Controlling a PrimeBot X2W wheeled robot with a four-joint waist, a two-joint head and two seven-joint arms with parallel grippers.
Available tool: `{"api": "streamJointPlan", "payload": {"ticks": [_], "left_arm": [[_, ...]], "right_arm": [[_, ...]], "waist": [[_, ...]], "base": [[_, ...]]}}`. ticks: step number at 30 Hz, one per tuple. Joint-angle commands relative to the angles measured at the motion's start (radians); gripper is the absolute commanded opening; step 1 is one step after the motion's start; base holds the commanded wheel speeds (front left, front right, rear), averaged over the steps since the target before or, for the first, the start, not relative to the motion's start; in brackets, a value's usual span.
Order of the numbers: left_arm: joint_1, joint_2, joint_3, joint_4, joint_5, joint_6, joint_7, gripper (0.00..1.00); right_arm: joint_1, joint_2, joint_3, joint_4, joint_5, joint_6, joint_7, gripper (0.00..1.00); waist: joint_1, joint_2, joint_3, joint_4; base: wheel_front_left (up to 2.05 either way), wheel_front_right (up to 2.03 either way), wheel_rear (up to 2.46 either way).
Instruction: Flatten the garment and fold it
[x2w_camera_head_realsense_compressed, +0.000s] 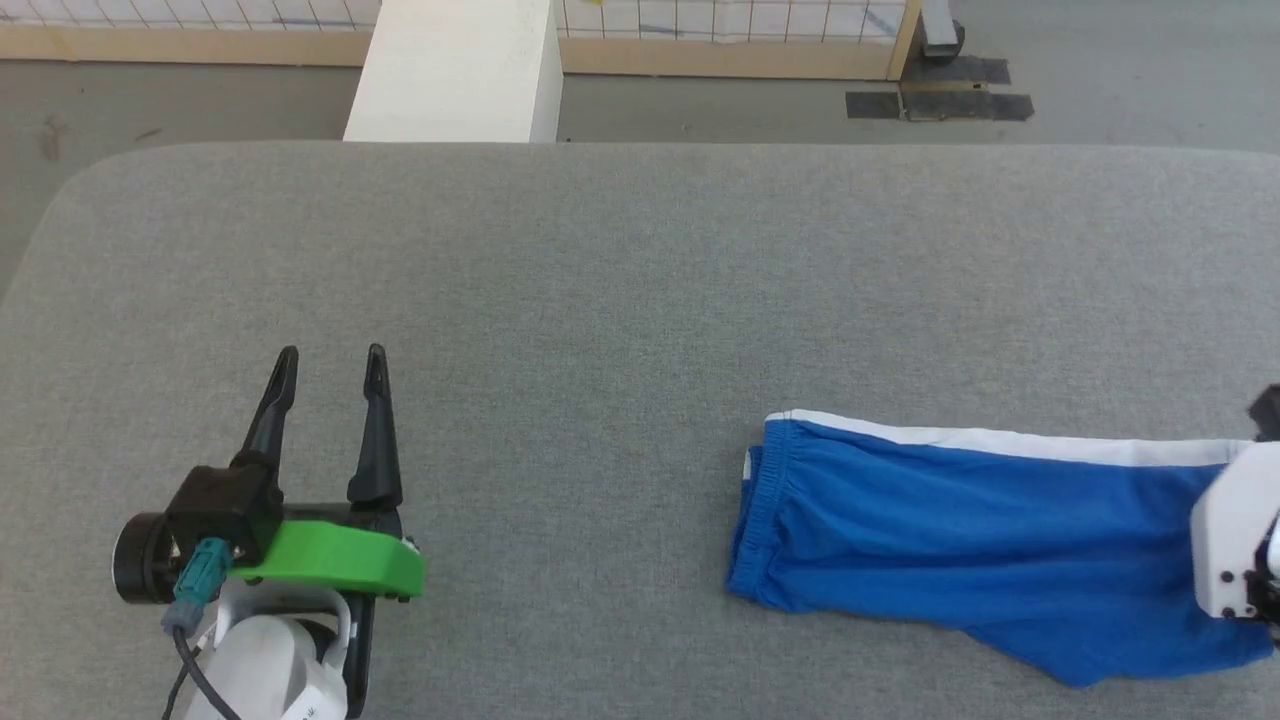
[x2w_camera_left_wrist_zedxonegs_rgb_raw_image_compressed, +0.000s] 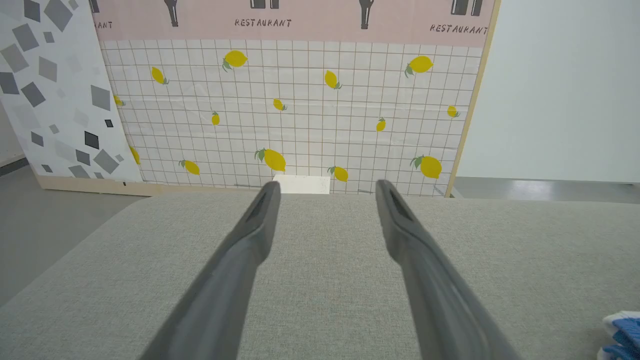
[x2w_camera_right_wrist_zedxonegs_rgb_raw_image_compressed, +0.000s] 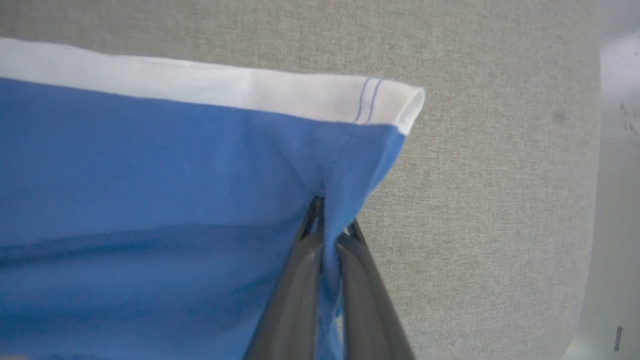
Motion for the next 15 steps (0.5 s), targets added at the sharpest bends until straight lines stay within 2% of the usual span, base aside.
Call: {"api": "streamJointPlan", "payload": {"ticks": [1, 5, 9, 15], "left_arm": [[0.015, -0.005, 0.008, 0.003, 0.009, -0.007, -0.005, 1.00], [0.028, -0.007, 0.017, 0.005, 0.010, -0.009, -0.005, 1.00], [0.036, -0.010, 0.021, 0.001, 0.015, -0.012, -0.005, 1.00], [0.043, -0.024, 0.014, 0.001, 0.020, -0.018, -0.005, 1.00]], "right_arm": [[0.006, -0.002, 0.020, -0.024, 0.002, -0.002, 0.007, 0.00], [0.022, -0.024, 0.098, -0.129, 0.032, -0.002, 0.051, 0.00], [0.052, -0.035, 0.187, -0.270, 0.107, -0.002, 0.141, 0.00], [0.076, 0.001, 0.298, -0.419, 0.175, -0.002, 0.223, 0.00]], "waist": [[0.0000, 0.0000, -0.007, 0.001], [0.0000, 0.0000, -0.018, 0.001], [0.0000, 0.0000, -0.028, 0.004], [0.0000, 0.0000, -0.039, 0.012]], "base": [[0.00, 0.00, 0.00], [0.00, 0.00, 0.00], [0.00, 0.00, 0.00], [0.00, 0.00, 0.00]]}}
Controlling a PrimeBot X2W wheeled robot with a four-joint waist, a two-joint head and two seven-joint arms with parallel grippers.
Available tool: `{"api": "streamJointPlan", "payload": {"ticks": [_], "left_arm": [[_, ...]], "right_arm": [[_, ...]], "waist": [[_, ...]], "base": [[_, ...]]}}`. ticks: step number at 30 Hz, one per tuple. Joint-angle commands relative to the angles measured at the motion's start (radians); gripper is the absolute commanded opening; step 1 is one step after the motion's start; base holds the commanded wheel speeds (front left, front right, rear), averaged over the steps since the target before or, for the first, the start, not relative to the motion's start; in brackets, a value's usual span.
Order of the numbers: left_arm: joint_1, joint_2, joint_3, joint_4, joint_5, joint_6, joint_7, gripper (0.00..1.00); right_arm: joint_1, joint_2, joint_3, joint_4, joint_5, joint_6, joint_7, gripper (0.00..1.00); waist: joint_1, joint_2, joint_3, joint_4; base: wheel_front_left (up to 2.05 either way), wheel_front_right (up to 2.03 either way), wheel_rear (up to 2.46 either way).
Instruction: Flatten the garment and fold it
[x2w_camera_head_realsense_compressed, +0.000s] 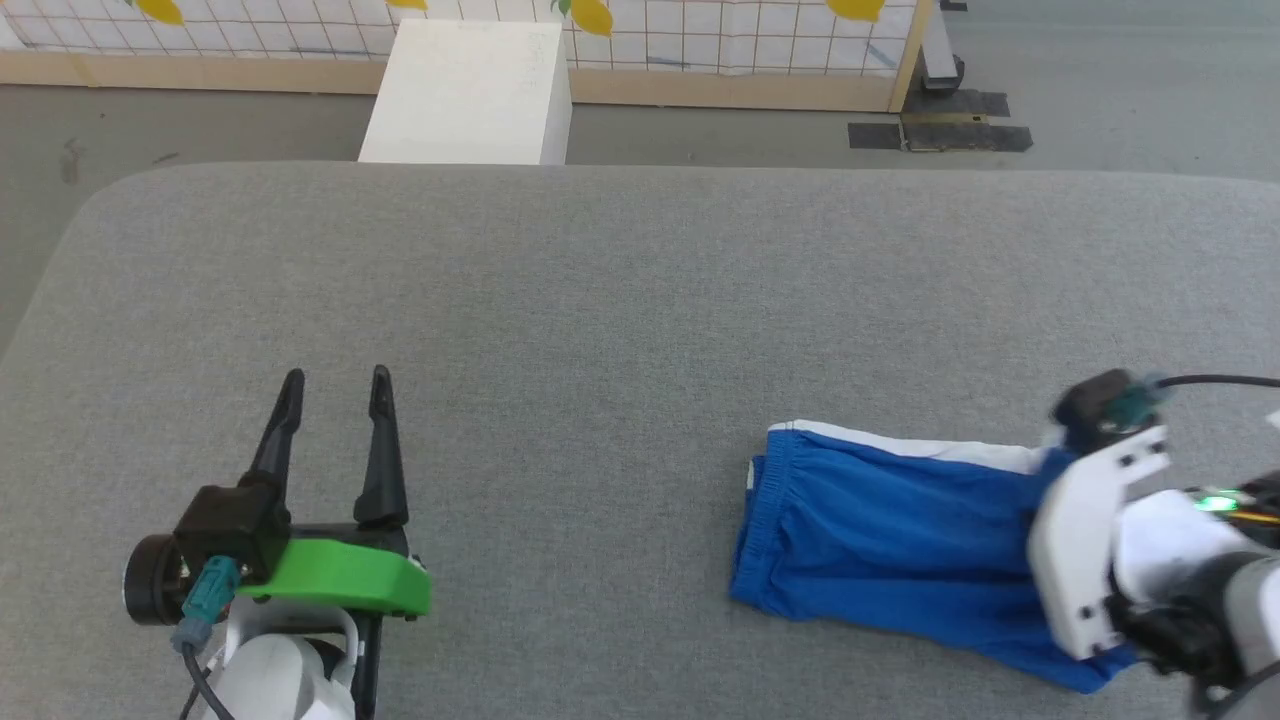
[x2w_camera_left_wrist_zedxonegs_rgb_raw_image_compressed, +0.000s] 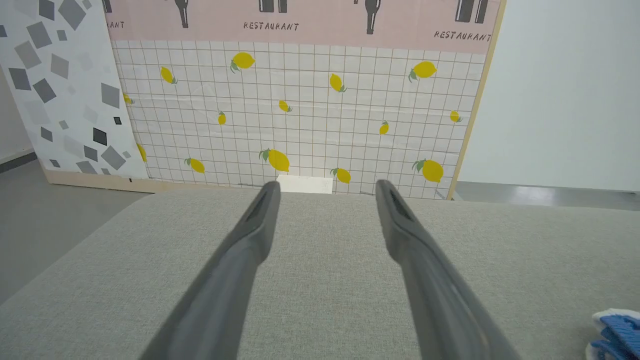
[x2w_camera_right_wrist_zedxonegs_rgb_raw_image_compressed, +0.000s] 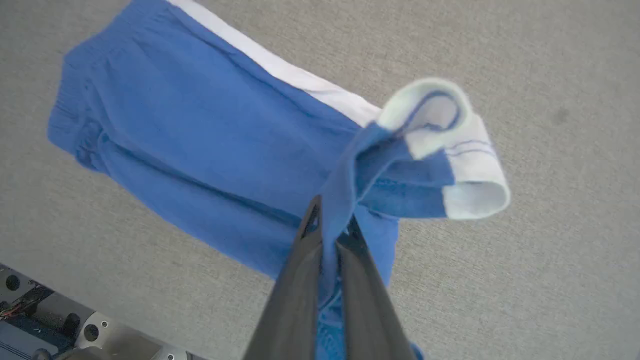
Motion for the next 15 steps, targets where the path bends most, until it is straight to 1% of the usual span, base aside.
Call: {"api": "streamJointPlan", "payload": {"ticks": [1, 4, 8, 15], "left_arm": [[0.011, -0.004, -0.003, 0.001, 0.013, -0.009, -0.005, 1.00], [0.011, -0.012, -0.008, 0.003, 0.016, -0.014, -0.005, 1.00], [0.009, -0.019, -0.010, 0.005, 0.017, -0.023, -0.005, 1.00], [0.005, -0.028, -0.008, 0.009, 0.025, -0.031, -0.005, 1.00]], "right_arm": [[0.004, 0.026, 0.018, -0.015, 0.019, -0.002, 0.005, 0.00], [-0.015, 0.064, 0.069, -0.022, 0.040, -0.002, 0.006, 0.00], [-0.055, 0.108, 0.126, 0.011, 0.039, -0.002, -0.011, 0.00], [-0.142, 0.175, 0.198, 0.157, 0.015, -0.002, -0.061, 0.00]], "waist": [[0.0000, -0.0001, -0.003, 0.003], [0.0000, -0.0001, -0.002, 0.011], [0.0000, -0.0001, 0.005, 0.026], [0.0000, -0.0001, 0.022, 0.050]], "base": [[0.00, 0.00, 0.00], [0.00, 0.00, 0.00], [0.00, 0.00, 0.00], [0.00, 0.00, 0.00]]}}
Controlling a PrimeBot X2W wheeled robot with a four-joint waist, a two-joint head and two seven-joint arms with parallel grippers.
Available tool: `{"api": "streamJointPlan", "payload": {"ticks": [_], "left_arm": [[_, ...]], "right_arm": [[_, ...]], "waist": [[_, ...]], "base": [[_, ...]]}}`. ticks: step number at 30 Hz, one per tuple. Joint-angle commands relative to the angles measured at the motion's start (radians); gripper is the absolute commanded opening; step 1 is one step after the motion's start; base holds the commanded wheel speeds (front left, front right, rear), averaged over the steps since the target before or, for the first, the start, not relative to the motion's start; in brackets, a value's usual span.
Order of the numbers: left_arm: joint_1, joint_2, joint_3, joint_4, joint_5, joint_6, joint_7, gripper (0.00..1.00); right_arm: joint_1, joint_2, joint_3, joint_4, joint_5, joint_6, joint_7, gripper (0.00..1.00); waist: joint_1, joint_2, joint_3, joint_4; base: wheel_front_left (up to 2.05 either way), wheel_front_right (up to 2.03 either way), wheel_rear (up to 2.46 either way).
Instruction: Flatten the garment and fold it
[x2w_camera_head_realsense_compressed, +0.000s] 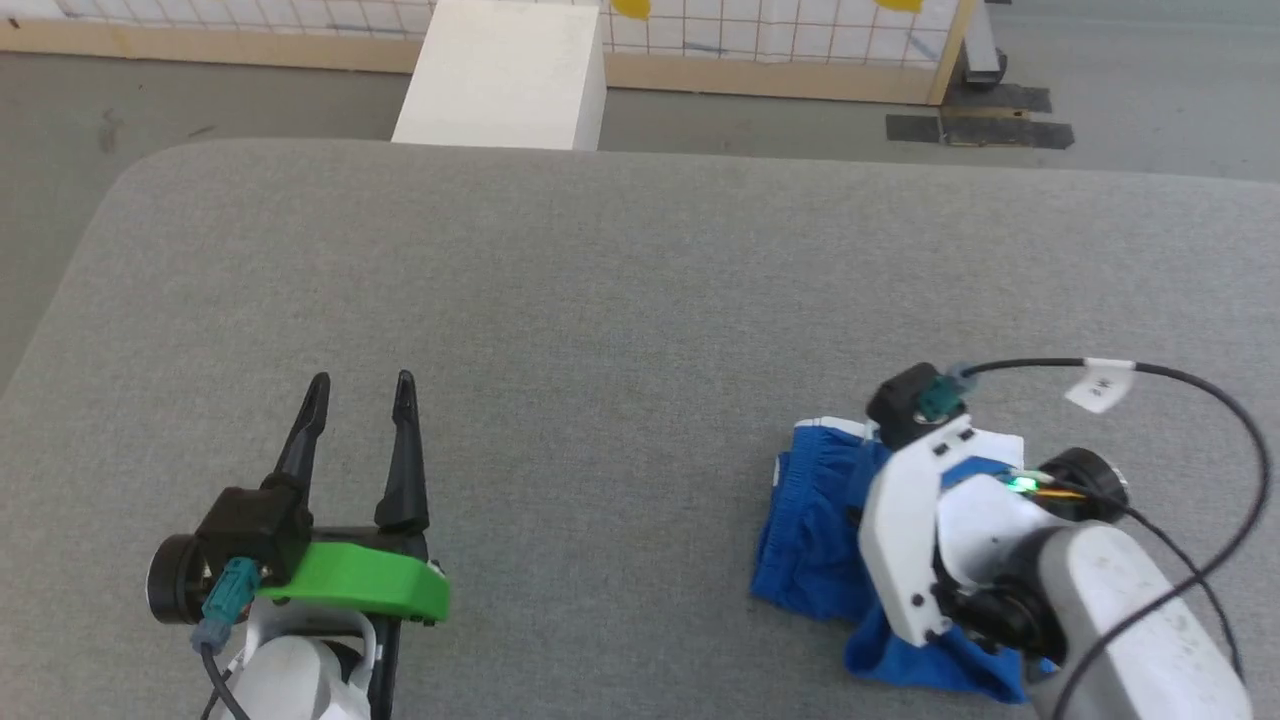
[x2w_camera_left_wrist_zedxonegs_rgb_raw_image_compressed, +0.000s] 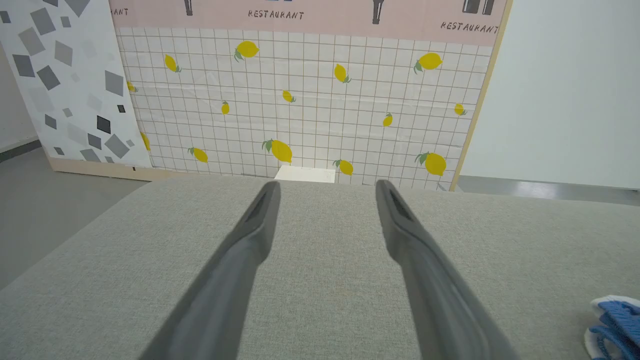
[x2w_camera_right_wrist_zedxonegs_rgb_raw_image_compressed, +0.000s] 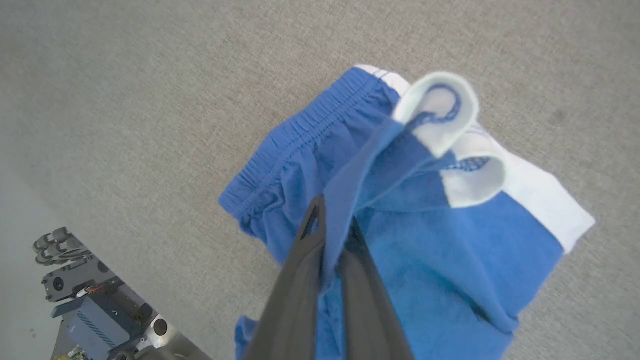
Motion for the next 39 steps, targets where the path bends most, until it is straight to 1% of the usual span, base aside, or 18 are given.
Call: {"api": "streamJointPlan", "payload": {"ticks": [1, 4, 5, 7, 8, 9, 10, 12, 13, 14, 17, 19, 21, 25, 28, 31, 34, 39], "left_arm": [[0.003, -0.005, 0.000, 0.001, 0.016, -0.006, -0.005, 1.00], [0.001, -0.010, 0.002, 0.003, 0.018, -0.009, -0.005, 1.00], [0.000, -0.015, 0.004, 0.004, 0.018, -0.010, -0.005, 1.00], [-0.001, -0.018, 0.004, 0.006, 0.019, -0.013, -0.005, 1.00], [-0.003, -0.020, 0.004, 0.007, 0.020, -0.014, -0.005, 1.00], [-0.005, -0.022, 0.004, 0.008, 0.021, -0.016, -0.005, 1.00], [-0.006, -0.023, 0.004, 0.010, 0.022, -0.017, -0.005, 1.00], [-0.008, -0.025, 0.005, 0.012, 0.024, -0.020, -0.005, 1.00], [-0.004, -0.025, 0.010, 0.014, 0.027, -0.023, -0.005, 1.00], [-0.001, -0.024, 0.012, 0.015, 0.028, -0.023, -0.005, 1.00], [0.010, -0.022, 0.019, 0.016, 0.030, -0.023, -0.005, 1.00], [0.016, -0.019, 0.021, 0.015, 0.032, -0.025, -0.005, 1.00], [0.020, -0.017, 0.024, 0.013, 0.034, -0.025, -0.005, 1.00], [0.020, -0.015, 0.026, 0.005, 0.039, -0.024, -0.005, 1.00], [0.021, -0.014, 0.027, 0.000, 0.042, -0.024, -0.005, 1.00], [0.020, -0.014, 0.025, -0.002, 0.044, -0.024, -0.005, 1.00], [0.015, -0.015, 0.018, 0.000, 0.044, -0.027, -0.005, 1.00], [-0.001, -0.017, 0.009, 0.004, 0.045, -0.032, -0.005, 1.00]], "right_arm": [[-0.022, 0.012, 0.012, 0.027, -0.013, -0.002, -0.017, 0.00], [-0.048, 0.039, 0.030, 0.102, -0.024, -0.002, -0.051, 0.00], [-0.061, 0.050, 0.038, 0.149, -0.036, -0.002, -0.082, 0.00], [-0.074, 0.059, 0.043, 0.195, -0.050, -0.002, -0.115, 0.00], [-0.082, 0.064, 0.047, 0.215, -0.058, -0.002, -0.136, 0.11], [-0.089, 0.070, 0.051, 0.228, -0.062, -0.002, -0.152, 0.50], [-0.098, 0.077, 0.059, 0.240, -0.065, -0.002, -0.173, 1.00], [-0.117, 0.088, 0.082, 0.248, -0.063, -0.002, -0.205, 1.00], [-0.148, 0.099, 0.124, 0.239, -0.054, -0.002, -0.241, 1.00], [-0.158, 0.102, 0.141, 0.231, -0.049, -0.002, -0.252, 1.00], [-0.176, 0.108, 0.170, 0.204, -0.029, -0.002, -0.275, 1.00], [-0.177, 0.109, 0.170, 0.177, -0.014, -0.002, -0.286, 1.00], [-0.162, 0.102, 0.141, 0.144, -0.003, -0.002, -0.297, 1.00], [-0.093, 0.048, 0.020, 0.068, -0.039, -0.002, -0.281, 1.00], [-0.010, 0.007, -0.082, 0.013, -0.080, -0.002, -0.228, 1.00], [0.072, -0.027, -0.148, -0.015, -0.131, -0.002, -0.163, 1.00], [0.149, -0.005, -0.188, -0.029, -0.149, -0.002, -0.135, 1.00], [0.175, 0.029, -0.178, 0.021, -0.158, -0.002, -0.152, 1.00]], "waist": [[0.0000, -0.0001, 0.009, 0.009], [0.0000, -0.0001, 0.018, 0.016], [0.0000, -0.0001, 0.023, 0.020], [0.0000, -0.0001, 0.028, 0.024], [0.0000, -0.0001, 0.030, 0.026], [0.0000, -0.0001, 0.031, 0.028], [0.0000, -0.0001, 0.030, 0.031], [0.0000, -0.0001, 0.029, 0.033], [0.0000, -0.0001, 0.021, 0.029], [0.0000, -0.0001, 0.017, 0.025], [0.0000, -0.0001, 0.003, 0.009], [0.0000, -0.0001, -0.006, -0.005], [0.0000, -0.0001, -0.015, -0.019], [0.0000, -0.0001, -0.025, -0.049], [0.0000, -0.0001, -0.025, -0.071], [0.0000, -0.0001, -0.021, -0.084], [0.0000, -0.0001, -0.012, -0.090], [0.0000, -0.0001, 0.007, -0.079]], "base": [[0.00, 0.00, 0.00], [0.00, 0.00, 0.00], [0.00, 0.00, 0.00], [0.00, 0.00, 0.00], [0.00, 0.00, 0.00], [0.00, 0.00, 0.00], [0.00, 0.00, 0.00], [0.00, 0.00, 0.00], [0.00, 0.00, 0.00], [0.00, 0.00, 0.00], [0.00, 0.00, 0.00], [0.00, 0.00, 0.00], [0.00, 0.00, 0.00], [0.00, 0.00, 0.00], [0.00, 0.00, 0.00], [0.00, 0.00, 0.00], [0.00, 0.00, 0.00], [0.00, 0.00, 0.00]]}}
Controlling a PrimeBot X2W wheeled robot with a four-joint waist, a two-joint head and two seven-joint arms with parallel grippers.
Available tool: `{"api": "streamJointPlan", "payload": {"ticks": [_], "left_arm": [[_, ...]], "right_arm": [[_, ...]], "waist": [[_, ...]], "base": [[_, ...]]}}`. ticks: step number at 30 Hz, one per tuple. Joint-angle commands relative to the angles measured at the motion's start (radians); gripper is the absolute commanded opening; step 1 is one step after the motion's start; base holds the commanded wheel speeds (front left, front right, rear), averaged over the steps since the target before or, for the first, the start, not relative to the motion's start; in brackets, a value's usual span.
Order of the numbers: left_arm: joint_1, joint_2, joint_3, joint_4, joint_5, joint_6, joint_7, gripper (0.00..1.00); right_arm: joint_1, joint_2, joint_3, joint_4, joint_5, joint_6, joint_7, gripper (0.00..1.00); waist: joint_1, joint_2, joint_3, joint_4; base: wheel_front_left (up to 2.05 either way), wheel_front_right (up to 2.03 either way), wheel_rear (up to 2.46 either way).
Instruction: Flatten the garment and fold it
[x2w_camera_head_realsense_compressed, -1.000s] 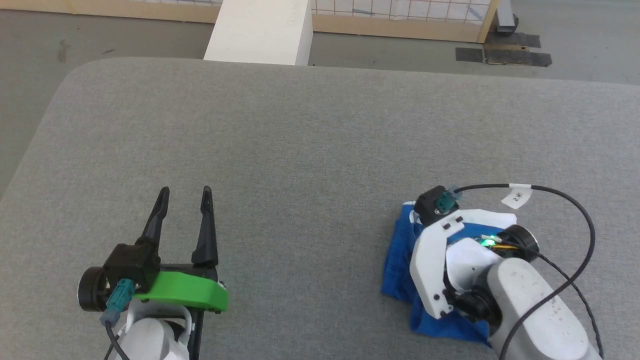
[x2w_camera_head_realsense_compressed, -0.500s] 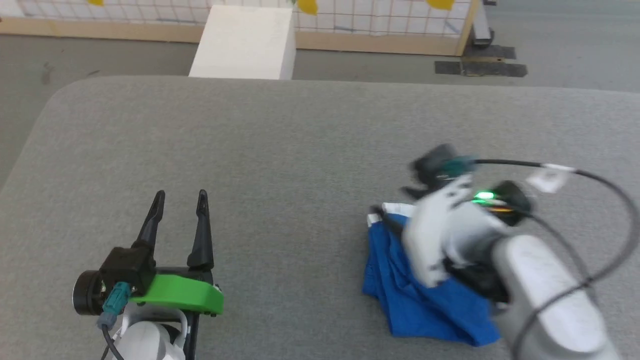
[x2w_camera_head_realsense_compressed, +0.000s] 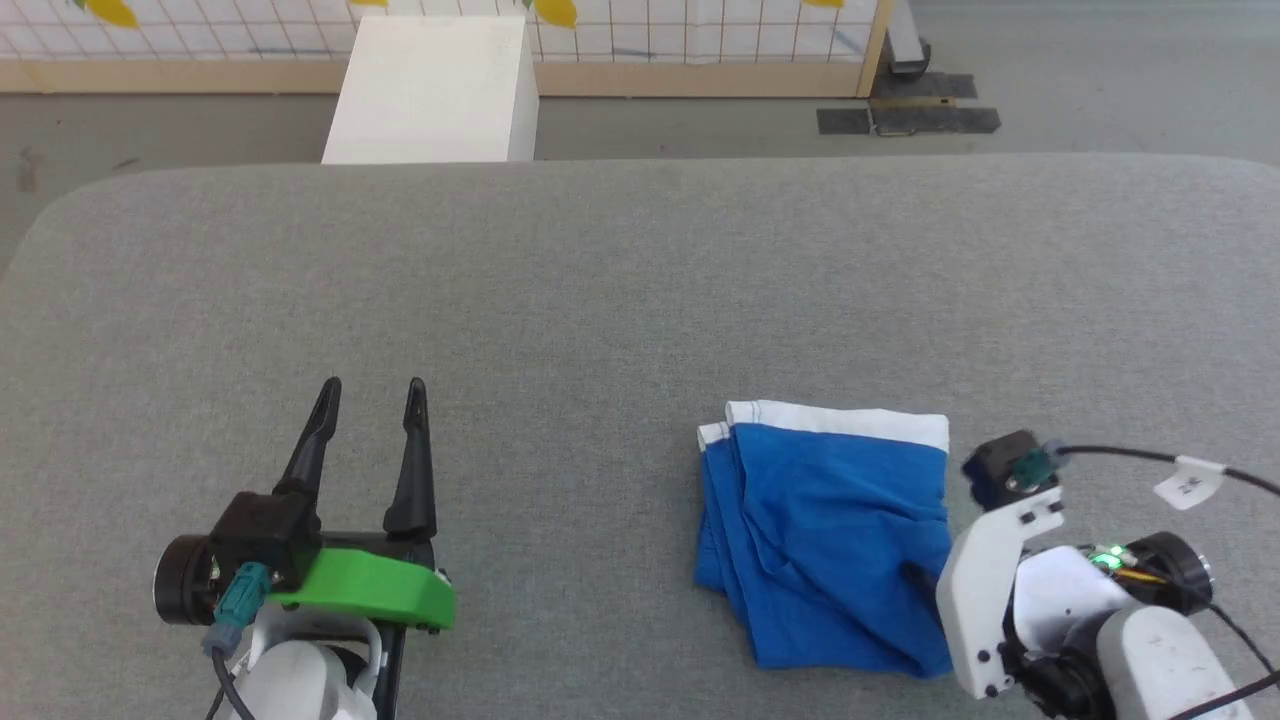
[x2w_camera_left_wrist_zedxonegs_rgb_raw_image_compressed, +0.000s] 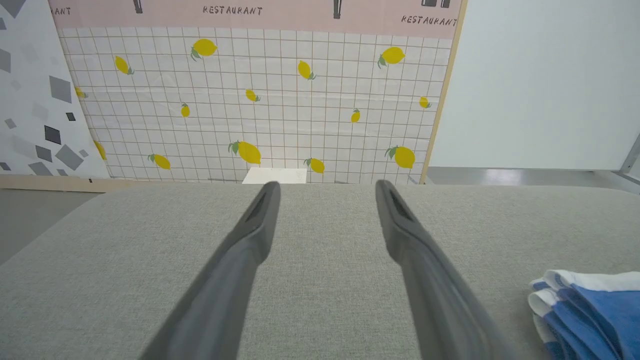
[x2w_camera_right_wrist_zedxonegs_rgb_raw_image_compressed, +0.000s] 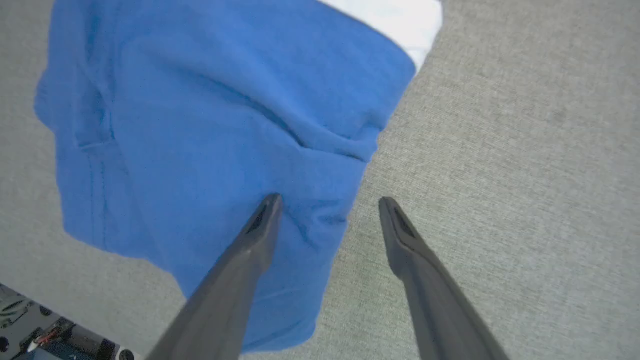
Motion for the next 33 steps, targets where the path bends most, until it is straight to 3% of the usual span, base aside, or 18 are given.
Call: {"api": "streamJointPlan", "payload": {"ticks": [1, 8, 9, 10, 11, 12, 18, 27, 33], "left_arm": [[-0.012, -0.001, -0.003, 0.000, 0.007, -0.007, -0.005, 1.00], [-0.020, 0.006, -0.003, 0.006, 0.006, -0.008, -0.005, 1.00], [-0.020, 0.007, -0.003, 0.006, 0.006, -0.007, -0.005, 1.00], [-0.020, 0.008, -0.003, 0.006, 0.006, -0.007, -0.005, 1.00], [-0.020, 0.009, -0.003, 0.007, 0.006, -0.006, -0.005, 1.00], [-0.019, 0.010, -0.003, 0.007, 0.005, -0.005, -0.005, 1.00], [-0.003, 0.013, 0.007, -0.002, -0.002, 0.007, -0.005, 1.00], [0.060, 0.004, 0.085, -0.091, -0.036, 0.053, -0.005, 1.00], [0.068, 0.022, 0.092, -0.138, -0.023, 0.063, 0.004, 1.00]], "right_arm": [[0.002, 0.005, 0.005, 0.024, -0.005, -0.002, -0.017, 1.00], [-0.041, 0.009, 0.025, 0.177, -0.017, -0.002, -0.098, 1.00], [-0.049, 0.008, 0.024, 0.197, -0.015, -0.002, -0.112, 0.78], [-0.057, 0.005, 0.022, 0.211, -0.018, -0.002, -0.126, 0.45], [-0.065, -0.002, 0.025, 0.228, -0.025, -0.002, -0.142, 0.05], [-0.070, -0.005, 0.027, 0.241, -0.025, -0.002, -0.152, 0.00], [-0.115, -0.065, 0.098, 0.252, -0.007, -0.002, -0.187, 0.00], [-0.339, -0.317, 0.449, 0.189, 0.113, -0.002, -0.142, 0.00], [-0.508, -0.397, 0.557, 0.233, 0.184, -0.002, -0.172, 0.00]], "waist": [[0.0000, -0.0001, 0.010, 0.009], [0.0000, -0.0001, 0.027, 0.028], [0.0000, -0.0001, 0.028, 0.029], [0.0000, -0.0001, 0.028, 0.029], [0.0000, -0.0001, 0.028, 0.029], [0.0000, -0.0001, 0.027, 0.028], [0.0000, -0.0001, 0.026, -0.031], [0.0000, -0.0001, 0.074, -0.315], [0.0000, -0.0001, 0.140, -0.445]], "base": [[0.00, 0.00, 0.00], [0.00, 0.00, 0.00], [0.00, 0.00, 0.00], [0.00, 0.00, 0.00], [0.00, 0.00, 0.00], [0.00, 0.00, 0.00], [0.00, 0.00, 0.00], [0.00, 0.00, 0.00], [0.00, 0.00, 0.00]]}}
